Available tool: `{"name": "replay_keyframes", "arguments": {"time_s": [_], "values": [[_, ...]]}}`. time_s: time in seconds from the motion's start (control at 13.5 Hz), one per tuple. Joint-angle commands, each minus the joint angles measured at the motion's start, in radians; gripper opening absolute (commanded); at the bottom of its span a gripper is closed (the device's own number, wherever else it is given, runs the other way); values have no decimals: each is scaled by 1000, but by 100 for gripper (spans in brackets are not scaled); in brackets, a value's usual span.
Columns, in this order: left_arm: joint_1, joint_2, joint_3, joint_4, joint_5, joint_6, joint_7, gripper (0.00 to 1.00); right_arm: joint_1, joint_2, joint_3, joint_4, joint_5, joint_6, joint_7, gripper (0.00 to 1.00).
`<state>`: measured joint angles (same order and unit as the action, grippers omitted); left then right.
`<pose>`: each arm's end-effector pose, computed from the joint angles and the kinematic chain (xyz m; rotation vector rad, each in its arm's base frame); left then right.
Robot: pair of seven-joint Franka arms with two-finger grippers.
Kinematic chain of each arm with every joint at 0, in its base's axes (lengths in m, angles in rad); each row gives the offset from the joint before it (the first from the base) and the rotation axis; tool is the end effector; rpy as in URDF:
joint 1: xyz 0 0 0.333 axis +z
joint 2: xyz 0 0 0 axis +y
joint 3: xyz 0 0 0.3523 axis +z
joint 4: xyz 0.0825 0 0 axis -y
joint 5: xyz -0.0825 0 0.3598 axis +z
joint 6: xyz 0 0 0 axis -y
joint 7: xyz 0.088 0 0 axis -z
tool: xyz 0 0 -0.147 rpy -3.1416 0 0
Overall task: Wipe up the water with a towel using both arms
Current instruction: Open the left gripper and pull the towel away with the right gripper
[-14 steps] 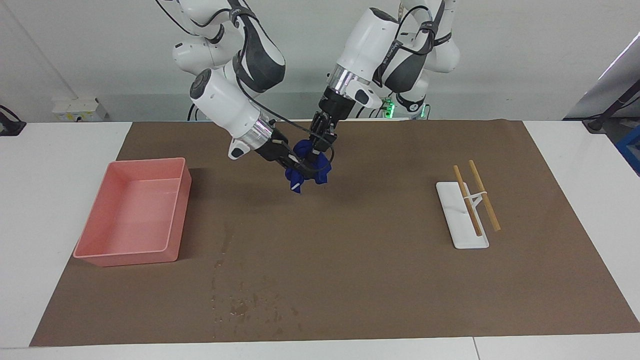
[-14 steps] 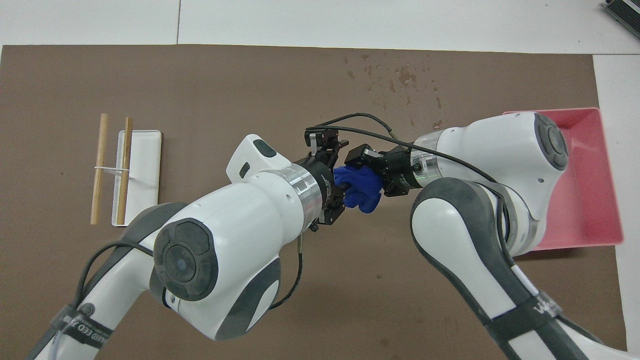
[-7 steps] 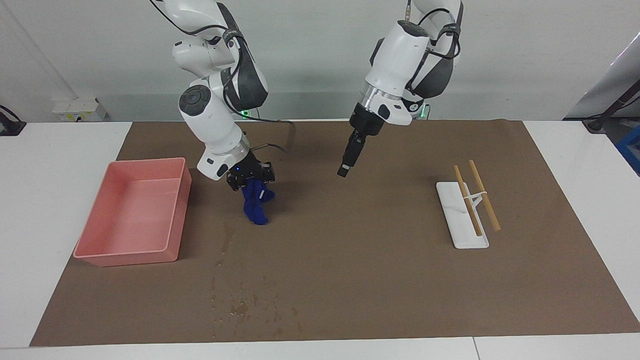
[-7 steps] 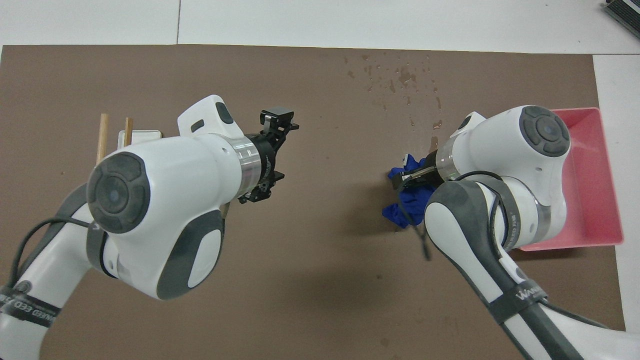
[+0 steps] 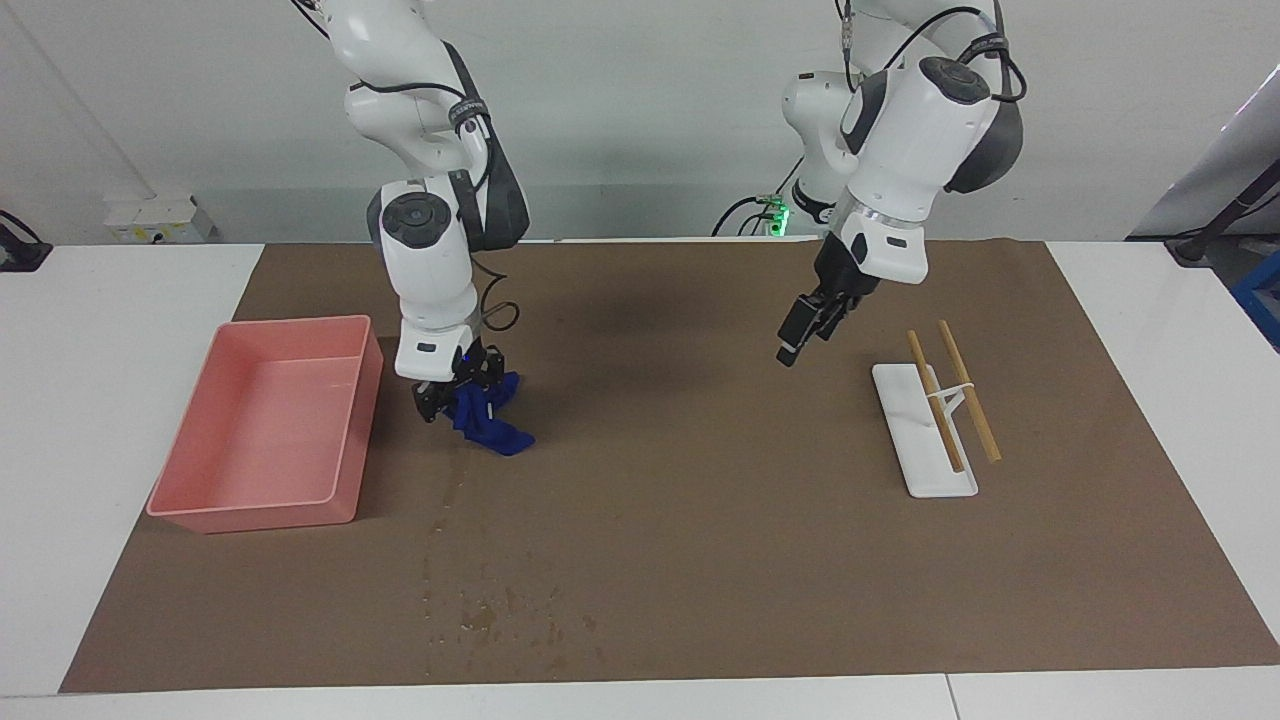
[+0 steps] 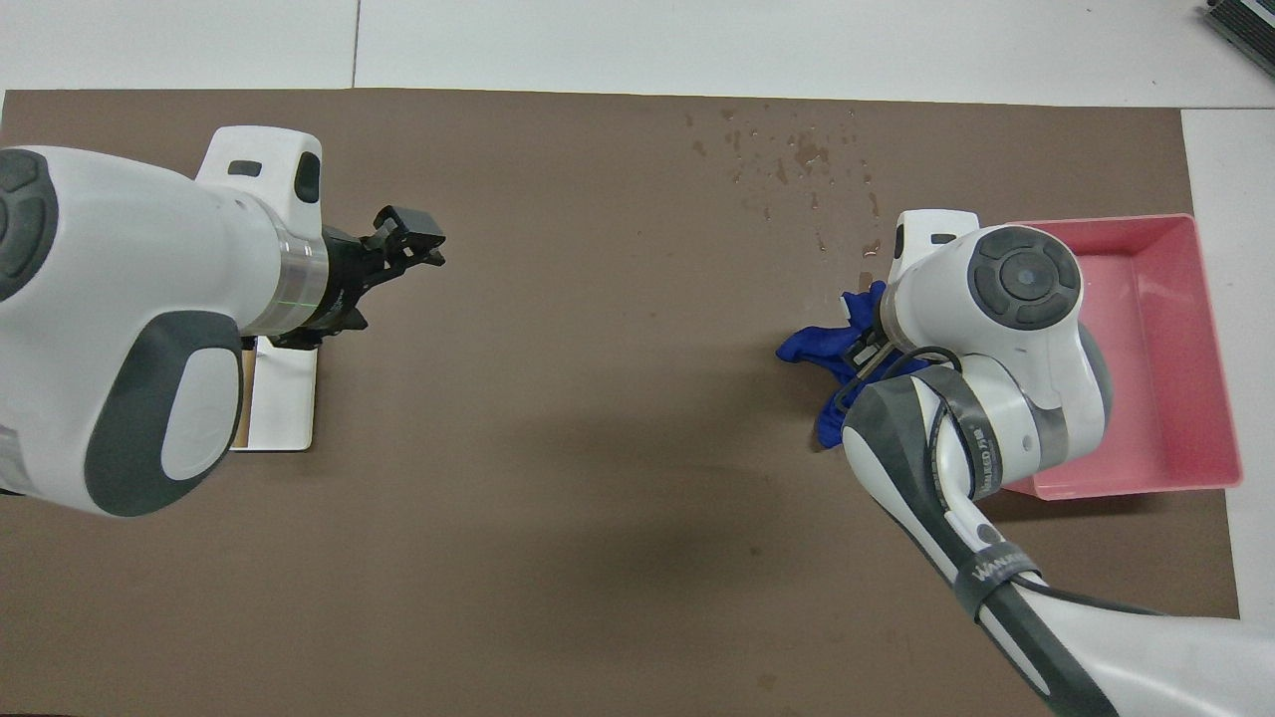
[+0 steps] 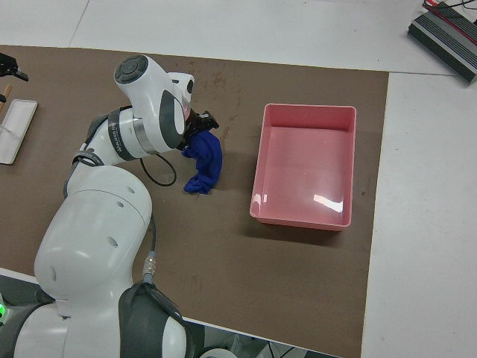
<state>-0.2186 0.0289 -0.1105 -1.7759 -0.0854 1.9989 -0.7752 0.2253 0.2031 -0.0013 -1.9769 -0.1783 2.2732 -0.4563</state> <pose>0.5431 -0.1935 0.5528 2.8799 0.6961 0.1802 0.5832 0.1228 0.3857 2.7584 1.1490 0.1136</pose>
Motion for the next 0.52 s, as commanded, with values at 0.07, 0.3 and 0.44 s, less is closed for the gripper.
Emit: {"name": "replay_keyframes", "arguments": {"time_s": [0.07, 0.3, 0.44], "values": [[31, 20, -6, 133, 141, -257, 328, 100, -37, 22, 12, 9, -78, 110, -85, 0], [113, 17, -5, 197, 142, -400, 580, 100, -66, 79, 14, 13, -67, 224, -81, 0], [134, 17, -5, 216, 147, -472, 716, 100, -69, 102, 15, 29, -58, 232, -73, 0]]}}
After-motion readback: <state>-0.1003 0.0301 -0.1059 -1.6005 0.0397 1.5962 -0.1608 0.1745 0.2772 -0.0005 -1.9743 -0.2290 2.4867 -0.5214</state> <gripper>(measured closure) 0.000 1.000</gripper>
